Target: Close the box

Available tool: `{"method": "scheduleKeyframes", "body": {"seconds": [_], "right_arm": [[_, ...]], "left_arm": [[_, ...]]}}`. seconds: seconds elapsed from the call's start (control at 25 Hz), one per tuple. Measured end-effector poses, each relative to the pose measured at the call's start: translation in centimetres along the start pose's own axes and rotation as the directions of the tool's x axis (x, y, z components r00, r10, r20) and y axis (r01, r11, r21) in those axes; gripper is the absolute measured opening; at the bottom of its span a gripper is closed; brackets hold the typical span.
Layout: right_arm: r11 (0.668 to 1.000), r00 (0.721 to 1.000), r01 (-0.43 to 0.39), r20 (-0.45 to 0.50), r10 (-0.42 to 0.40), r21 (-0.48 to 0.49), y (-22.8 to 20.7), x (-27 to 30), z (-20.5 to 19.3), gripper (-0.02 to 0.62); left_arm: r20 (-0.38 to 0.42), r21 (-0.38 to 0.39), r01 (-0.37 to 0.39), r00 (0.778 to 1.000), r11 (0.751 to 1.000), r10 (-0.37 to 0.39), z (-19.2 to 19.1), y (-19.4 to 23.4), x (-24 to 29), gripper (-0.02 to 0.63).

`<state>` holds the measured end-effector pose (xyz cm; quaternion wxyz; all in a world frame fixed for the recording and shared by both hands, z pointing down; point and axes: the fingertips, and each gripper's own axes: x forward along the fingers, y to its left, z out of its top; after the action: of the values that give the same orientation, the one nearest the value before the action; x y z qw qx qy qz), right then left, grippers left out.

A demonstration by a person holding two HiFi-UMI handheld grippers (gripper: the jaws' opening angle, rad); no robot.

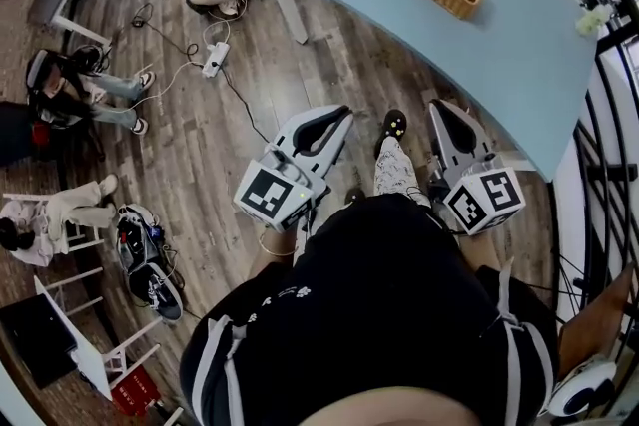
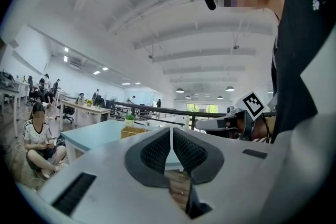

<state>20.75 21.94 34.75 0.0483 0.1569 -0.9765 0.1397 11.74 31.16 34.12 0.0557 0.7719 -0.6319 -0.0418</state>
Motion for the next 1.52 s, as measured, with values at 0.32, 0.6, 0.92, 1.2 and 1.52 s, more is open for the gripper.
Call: {"method": "scheduleKeyframes", "body": {"seconds": [0.32,0.6,0.92,1.2,1.52], "right_arm": [[0.998,0.998,-0.057,0.0,0.057,0.014,-2.7,5.4,1.3,0.012],[0.997,0.998,-0.067,-0.004,0.067,0.029,-7.3,10.3,3.3,0.015],[0.997,0.998,-0.061,-0.025,0.062,0.041,-12.2,14.3,6.5,0.015],[0.998,0.999,-0.033,-0.02,0.034,0.062,-18.3,16.6,8.4,0.021],[0.996,1.0,-0.016,-0.019,0.018,0.085,-23.5,18.0,9.3,0.026]], "left_arm": [[-0.006,0.025,-0.058,0.998,0.998,0.059,0.4,4.7,2.7,0.025],[-0.028,0.041,-0.07,0.997,0.997,0.071,0.6,9.1,7.5,0.025],[-0.018,0.028,-0.064,0.998,0.998,0.064,3.3,12.9,13.5,0.025],[-0.038,0.021,-0.045,0.998,0.999,0.045,3.9,15.4,19.7,0.026],[-0.055,0.028,-0.034,0.998,0.999,0.035,3.4,17.1,24.9,0.026]]}}
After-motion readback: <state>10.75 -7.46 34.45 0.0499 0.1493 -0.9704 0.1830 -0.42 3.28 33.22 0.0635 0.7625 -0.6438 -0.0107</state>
